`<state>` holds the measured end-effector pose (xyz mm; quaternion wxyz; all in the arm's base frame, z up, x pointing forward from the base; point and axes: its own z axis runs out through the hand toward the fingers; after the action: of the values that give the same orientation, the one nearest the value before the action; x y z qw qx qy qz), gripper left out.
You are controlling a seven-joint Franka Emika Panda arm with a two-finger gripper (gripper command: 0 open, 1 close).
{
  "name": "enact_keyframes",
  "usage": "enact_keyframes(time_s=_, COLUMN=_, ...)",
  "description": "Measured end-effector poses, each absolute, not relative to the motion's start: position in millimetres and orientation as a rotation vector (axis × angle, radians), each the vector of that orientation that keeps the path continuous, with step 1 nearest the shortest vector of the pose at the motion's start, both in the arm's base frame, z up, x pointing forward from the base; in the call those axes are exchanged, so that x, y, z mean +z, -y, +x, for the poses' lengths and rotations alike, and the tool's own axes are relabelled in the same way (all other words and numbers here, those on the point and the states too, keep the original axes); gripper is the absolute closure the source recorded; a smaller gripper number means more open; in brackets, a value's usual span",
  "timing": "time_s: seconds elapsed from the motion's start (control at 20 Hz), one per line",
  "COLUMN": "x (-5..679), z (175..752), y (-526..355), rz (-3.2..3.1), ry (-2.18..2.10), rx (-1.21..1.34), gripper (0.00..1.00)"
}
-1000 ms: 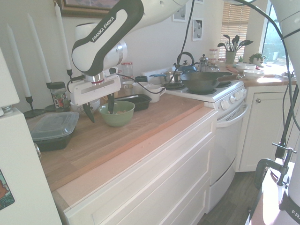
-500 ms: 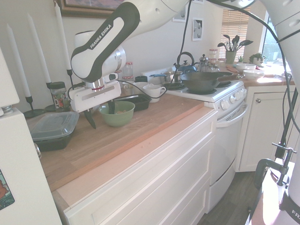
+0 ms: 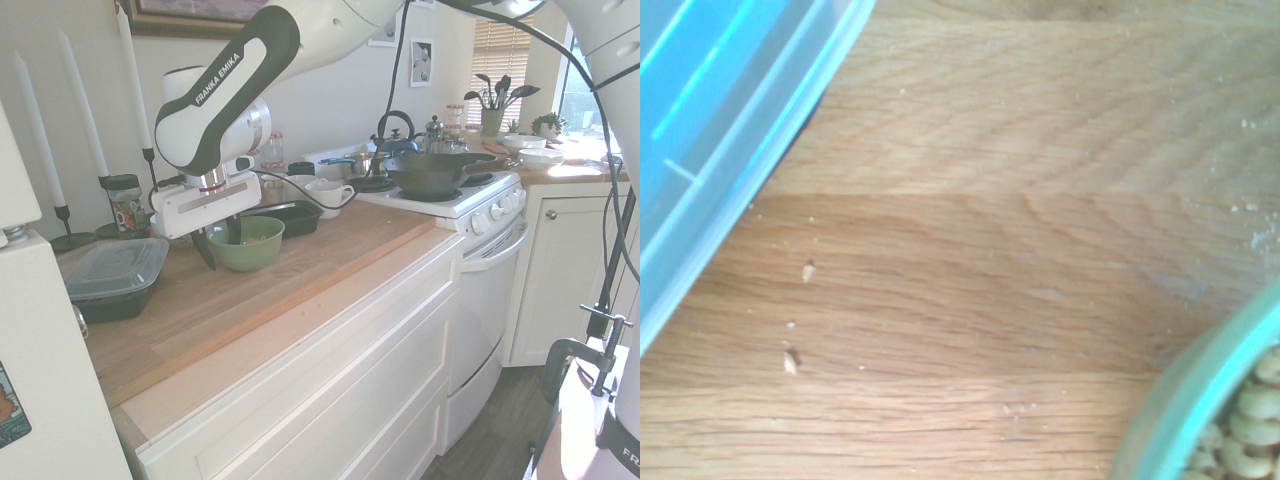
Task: Pour the cereal into the box
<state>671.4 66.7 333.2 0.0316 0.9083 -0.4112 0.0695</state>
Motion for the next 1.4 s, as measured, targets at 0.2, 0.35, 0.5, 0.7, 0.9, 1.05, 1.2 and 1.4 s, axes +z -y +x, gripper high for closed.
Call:
enact_keyframes(time_s=0.2, x=331, z=669, y=-68, rz=2.799, ry=1.266, rx=0.207, gripper=1.00)
enact_keyframes(time_s=0.35, x=333, z=668, y=-69, rz=2.800, ry=1.266, rx=0.209, gripper=1.00)
enact_keyframes(time_s=0.5, x=339, z=668, y=-66, rz=2.801, ry=1.269, rx=0.219, gripper=1.00)
enact_keyframes(time_s=0.7, x=347, z=668, y=-67, rz=2.809, ry=1.269, rx=0.234, gripper=1.00)
enact_keyframes(time_s=0.9, x=380, z=661, y=-74, rz=2.850, ry=1.280, rx=0.273, gripper=1.00)
enact_keyframes(time_s=1.05, x=400, z=653, y=-79, rz=2.878, ry=1.285, rx=0.288, gripper=1.00)
enact_keyframes(time_s=1.2, x=419, z=645, y=-76, rz=2.895, ry=1.298, rx=0.307, gripper=1.00)
enact_keyframes(time_s=1.4, x=454, z=635, y=-66, rz=2.928, ry=1.347, rx=0.312, gripper=1.00)
